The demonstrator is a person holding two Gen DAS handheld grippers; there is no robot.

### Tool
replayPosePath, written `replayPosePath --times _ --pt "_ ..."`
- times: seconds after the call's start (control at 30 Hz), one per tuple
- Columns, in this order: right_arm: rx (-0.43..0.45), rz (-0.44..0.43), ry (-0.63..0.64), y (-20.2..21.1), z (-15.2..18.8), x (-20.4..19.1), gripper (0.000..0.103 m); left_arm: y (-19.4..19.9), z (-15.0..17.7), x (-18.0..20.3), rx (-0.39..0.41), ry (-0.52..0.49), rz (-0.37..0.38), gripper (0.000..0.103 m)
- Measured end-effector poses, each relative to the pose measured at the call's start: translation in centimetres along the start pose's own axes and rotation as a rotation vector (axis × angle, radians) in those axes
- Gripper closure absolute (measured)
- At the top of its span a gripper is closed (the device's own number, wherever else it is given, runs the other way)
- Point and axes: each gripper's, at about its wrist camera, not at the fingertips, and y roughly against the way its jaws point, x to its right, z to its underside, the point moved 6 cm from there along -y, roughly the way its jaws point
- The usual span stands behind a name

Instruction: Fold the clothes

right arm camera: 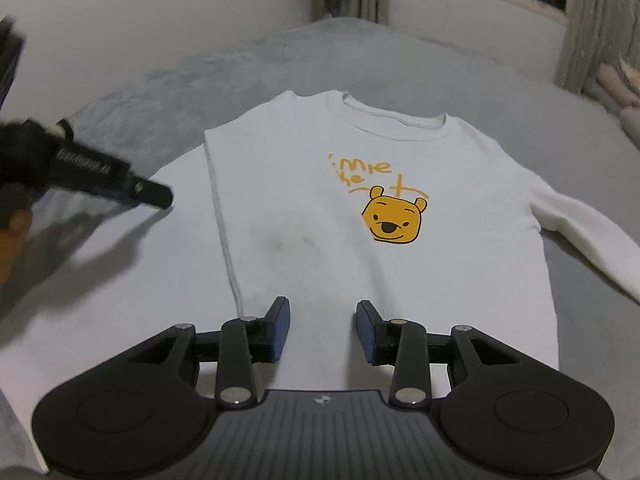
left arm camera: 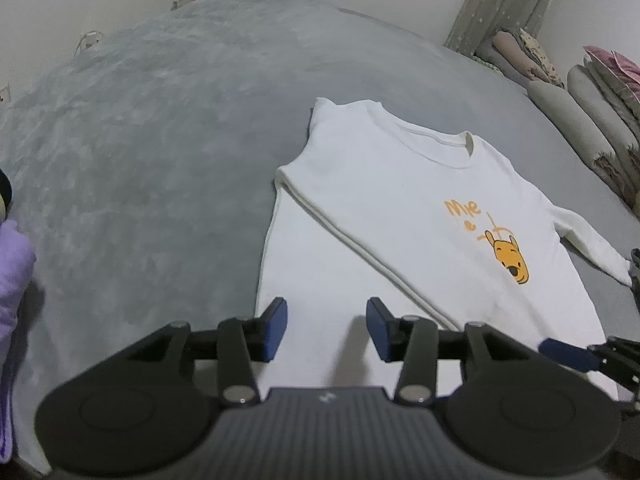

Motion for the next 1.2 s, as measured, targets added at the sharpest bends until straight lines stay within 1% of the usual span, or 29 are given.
replayPosePath --times 0.1,0.2,0.3,0.4,0.57,0.7,0.83,0.97,1.07,1.1,1.17,1.2 --pt "-0.003 -0.015 -0.014 0.7 0.8 0.8 0.062 0.2 0.1 0.2 0.005 -0.018 -0.012 0.057" --pt "-0.010 -0.023 -0.017 1.5 1.5 1.4 0.061 0.1 0.1 0.3 0.013 -0.038 -0.028 0.056" --pt "-0.027 -0.024 0.019 2.3 2.2 1.6 0.061 0.1 0.2 0.3 0.014 -0.043 -0.032 0.055" --pt "-0.048 -0.025 0.069 3.1 2.9 2.1 0.059 0.1 0.2 0.4 0.015 -0.052 -0.034 0.053" --pt "-0.054 -0.035 0.075 4.3 3.7 3.4 0.058 0.0 0.3 0.4 0.014 -0.056 -0.032 0.050" --pt "-0.047 -0.037 0.120 5.0 4.1 3.1 0.057 0.1 0.3 0.4 0.012 -0.051 -0.030 0.049" --pt "-0.018 -0.046 0.103 5.3 3.7 3.1 0.057 0.2 0.2 0.4 0.010 -0.059 -0.030 0.046" --pt "-0.041 -0.056 0.117 5.0 4.0 2.8 0.056 0.2 0.4 0.6 0.011 -0.072 -0.037 0.045" --pt "-0.029 -0.059 0.097 5.1 3.8 3.1 0.056 0.2 0.4 0.5 0.012 -0.067 -0.036 0.044" --pt "-0.006 -0.059 0.073 5.3 3.5 3.5 0.056 0.2 0.4 0.5 0.012 -0.064 -0.035 0.044" --pt "0.045 -0.051 -0.053 5.7 2.5 5.6 0.054 0.1 0.5 0.7 0.011 -0.066 -0.036 0.044" --pt "0.070 -0.047 -0.120 5.9 1.9 6.7 0.050 0.0 0.5 0.8 0.012 -0.070 -0.038 0.043"
